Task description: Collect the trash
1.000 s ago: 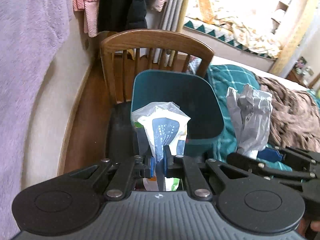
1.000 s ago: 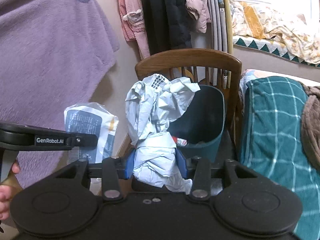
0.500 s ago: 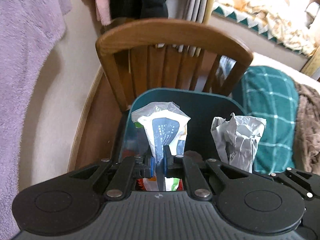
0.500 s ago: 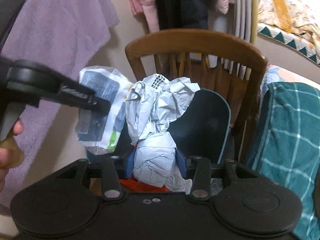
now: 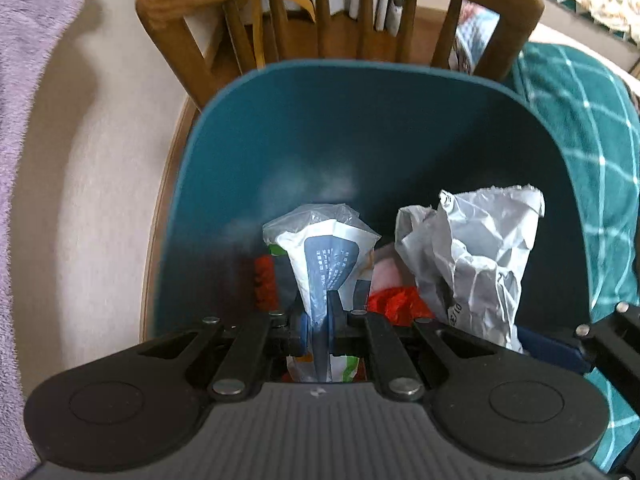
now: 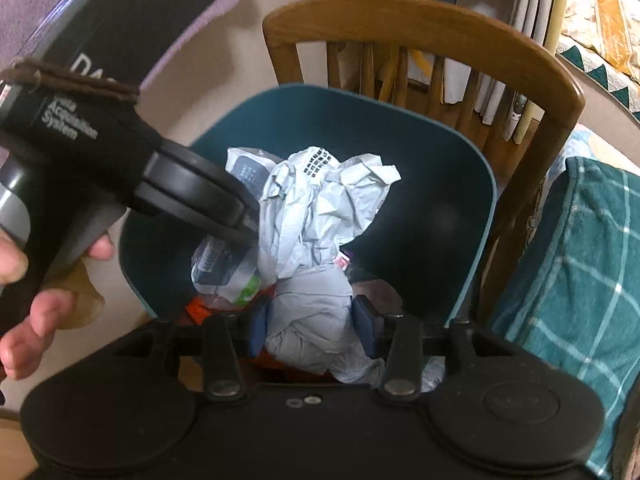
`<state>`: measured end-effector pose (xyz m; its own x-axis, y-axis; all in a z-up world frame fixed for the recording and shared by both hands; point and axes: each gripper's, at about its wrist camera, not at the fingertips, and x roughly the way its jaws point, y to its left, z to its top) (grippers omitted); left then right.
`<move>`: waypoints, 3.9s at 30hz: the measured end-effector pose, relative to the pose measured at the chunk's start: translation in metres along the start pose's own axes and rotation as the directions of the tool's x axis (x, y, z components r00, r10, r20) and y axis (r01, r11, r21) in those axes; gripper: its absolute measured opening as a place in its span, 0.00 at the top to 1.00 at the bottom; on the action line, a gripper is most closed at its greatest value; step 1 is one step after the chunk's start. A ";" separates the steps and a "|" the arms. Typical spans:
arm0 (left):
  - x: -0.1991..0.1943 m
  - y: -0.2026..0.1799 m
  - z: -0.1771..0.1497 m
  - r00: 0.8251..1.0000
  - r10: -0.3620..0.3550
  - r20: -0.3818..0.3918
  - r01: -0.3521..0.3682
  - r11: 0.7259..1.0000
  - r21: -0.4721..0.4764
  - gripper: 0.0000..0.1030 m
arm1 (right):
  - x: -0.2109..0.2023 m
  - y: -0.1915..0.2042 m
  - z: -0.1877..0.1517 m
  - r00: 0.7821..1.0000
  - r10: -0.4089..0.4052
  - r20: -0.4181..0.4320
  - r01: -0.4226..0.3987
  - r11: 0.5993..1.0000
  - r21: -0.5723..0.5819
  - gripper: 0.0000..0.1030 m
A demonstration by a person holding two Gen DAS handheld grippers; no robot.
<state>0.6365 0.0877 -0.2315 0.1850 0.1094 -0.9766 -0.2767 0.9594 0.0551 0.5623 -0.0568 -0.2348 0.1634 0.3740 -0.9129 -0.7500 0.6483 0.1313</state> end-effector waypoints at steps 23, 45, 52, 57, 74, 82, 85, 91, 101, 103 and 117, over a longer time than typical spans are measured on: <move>-0.028 0.015 -0.024 0.996 -0.080 0.026 0.081 0.996 -0.037 0.73 | -0.021 0.006 -0.013 0.999 0.010 0.041 -0.010 1.000 0.004 0.46; -0.151 0.085 -0.135 0.944 -0.214 0.251 0.189 0.975 0.118 0.69 | -0.122 0.072 -0.070 0.975 -0.041 0.218 -0.003 0.980 0.200 0.37; -0.186 0.114 -0.193 0.907 -0.247 0.340 0.191 0.963 0.190 0.31 | -0.146 0.114 -0.106 0.958 -0.067 0.278 -0.011 0.963 0.269 0.31; -0.197 0.134 -0.229 0.894 -0.268 0.358 0.196 0.954 0.225 0.25 | -0.153 0.145 -0.135 0.951 -0.092 0.295 -0.008 0.947 0.320 0.24; -0.094 0.139 -0.296 0.925 -0.253 0.285 0.228 0.967 0.115 0.15 | -0.087 0.146 -0.216 0.980 -0.061 0.188 0.002 0.954 0.301 0.02; 0.062 0.121 -0.336 0.973 -0.205 0.109 0.210 0.977 -0.033 0.13 | 0.028 0.115 -0.278 0.999 -0.025 0.039 0.014 0.965 0.264 0.01; 0.131 0.114 -0.359 0.993 -0.117 0.027 0.118 0.992 -0.037 0.12 | 0.083 0.101 -0.306 0.999 -0.039 -0.018 0.043 0.955 0.294 0.02; 0.257 0.113 -0.404 0.990 -0.101 -0.099 0.094 0.993 -0.078 0.12 | 0.185 0.081 -0.360 0.995 -0.020 -0.095 0.052 0.933 0.355 0.06; 0.429 0.095 -0.463 0.974 -0.077 -0.212 0.058 0.994 -0.093 0.12 | 0.360 0.084 -0.437 0.975 0.105 -0.197 -0.012 0.906 0.423 0.17; 0.457 0.097 -0.471 0.967 -0.067 -0.244 0.041 0.993 -0.110 0.12 | 0.390 0.089 -0.446 0.966 0.130 -0.222 -0.024 0.905 0.424 0.17; 0.573 0.087 -0.481 0.952 -0.108 -0.287 0.071 0.988 -0.135 0.14 | 0.540 0.101 -0.471 0.923 0.142 -0.358 0.013 0.918 0.397 0.45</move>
<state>0.2645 0.1085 -0.8862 -0.0645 -0.0737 -0.9952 -0.3876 0.9208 -0.0431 0.2729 -0.1016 -0.8968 -0.1849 0.1997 -0.9623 -0.4313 0.8633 0.2621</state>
